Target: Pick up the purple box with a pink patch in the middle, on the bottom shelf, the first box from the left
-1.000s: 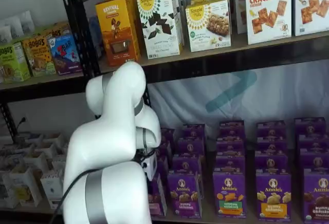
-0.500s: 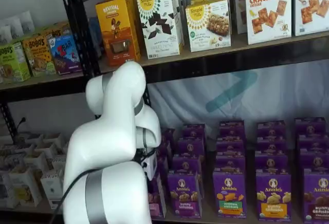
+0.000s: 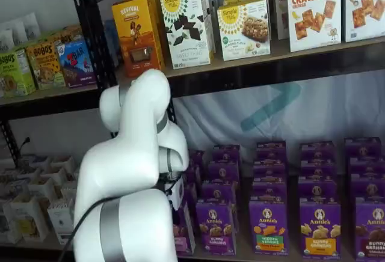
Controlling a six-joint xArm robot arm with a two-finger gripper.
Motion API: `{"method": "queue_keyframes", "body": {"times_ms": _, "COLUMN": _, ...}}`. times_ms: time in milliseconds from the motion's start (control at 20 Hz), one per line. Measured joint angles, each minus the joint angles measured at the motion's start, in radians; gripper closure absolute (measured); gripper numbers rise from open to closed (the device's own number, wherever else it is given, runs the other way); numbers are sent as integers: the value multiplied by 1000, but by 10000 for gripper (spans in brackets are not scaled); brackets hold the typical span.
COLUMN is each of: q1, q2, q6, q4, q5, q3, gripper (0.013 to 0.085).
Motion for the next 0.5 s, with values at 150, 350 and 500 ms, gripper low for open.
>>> {"method": "queue_keyframes", "body": {"times_ms": 150, "q1": 5, "q2": -22, "q6": 19, "q4": -18, "q5": -20, "q3": 38, "gripper": 690}}
{"method": "queue_keyframes", "body": {"times_ms": 350, "q1": 11, "q2": -65, "q6": 29, "q4": -24, "q5": -55, "q3": 108, "gripper": 690}}
{"method": "queue_keyframes", "body": {"times_ms": 500, "q1": 14, "q2": -106, "q6": 0, "q4": 8, "q5": -75, "q3": 163, "gripper": 690}}
